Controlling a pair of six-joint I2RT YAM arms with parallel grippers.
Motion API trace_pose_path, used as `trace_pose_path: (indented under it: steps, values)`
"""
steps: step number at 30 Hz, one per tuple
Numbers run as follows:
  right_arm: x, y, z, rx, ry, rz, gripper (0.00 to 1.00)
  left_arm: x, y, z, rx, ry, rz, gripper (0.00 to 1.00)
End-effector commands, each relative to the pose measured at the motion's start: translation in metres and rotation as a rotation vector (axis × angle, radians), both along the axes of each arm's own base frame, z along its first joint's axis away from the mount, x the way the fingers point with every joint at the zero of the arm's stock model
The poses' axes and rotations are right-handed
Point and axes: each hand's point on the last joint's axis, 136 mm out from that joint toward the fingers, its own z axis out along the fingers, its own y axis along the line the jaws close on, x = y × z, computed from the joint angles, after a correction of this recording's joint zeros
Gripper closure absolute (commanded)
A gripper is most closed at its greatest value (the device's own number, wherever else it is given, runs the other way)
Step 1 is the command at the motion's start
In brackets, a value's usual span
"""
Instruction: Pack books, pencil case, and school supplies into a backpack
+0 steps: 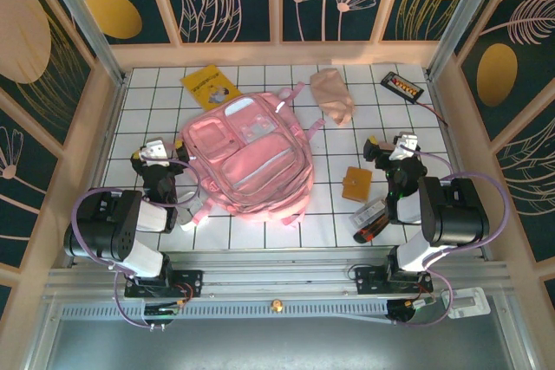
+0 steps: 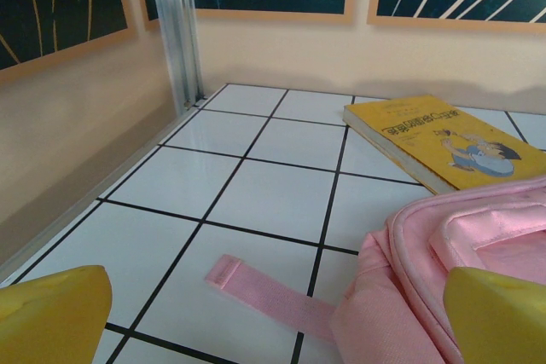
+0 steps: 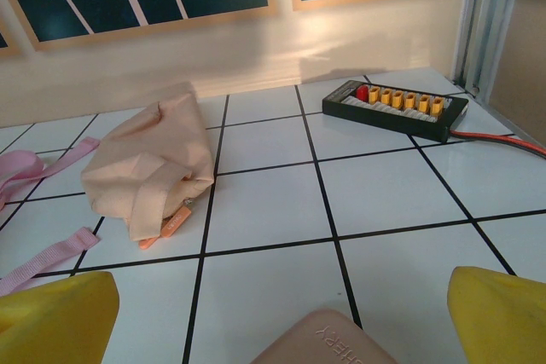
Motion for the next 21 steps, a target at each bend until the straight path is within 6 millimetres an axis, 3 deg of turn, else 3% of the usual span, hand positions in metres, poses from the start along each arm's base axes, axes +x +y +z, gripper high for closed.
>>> trace_pose_path:
  steps: [1, 9, 12, 15, 18, 21]
  values:
    - [-0.002, -0.002, 0.002, 0.006, -0.012, -0.013, 0.01, 0.002, 0.011, 0.015, -0.034, -0.064, 0.054, 0.01]
    - [0.0, -0.024, 0.029, 0.024, 0.001, -0.163, 0.01, -0.018, 0.01, 0.036, -0.031, -0.147, 0.041, 0.01]
    - [0.0, -0.028, 0.051, 0.109, -0.012, -0.187, 0.01, -0.001, 0.024, 0.051, -0.047, -0.073, 0.134, 0.01]
    - [0.007, -0.017, 0.075, 0.219, 0.028, -0.14, 0.01, 0.012, 0.008, 0.081, -0.055, -0.087, 0.041, 0.01]
    - [0.015, -0.001, 0.092, 0.309, 0.12, -0.072, 0.01, 0.002, 0.019, 0.11, -0.147, -0.108, 0.113, 0.01]
    - [0.016, 0.022, 0.099, 0.415, 0.233, 0.022, 0.02, -0.006, -0.004, 0.137, -0.228, -0.128, -0.026, 0.01]
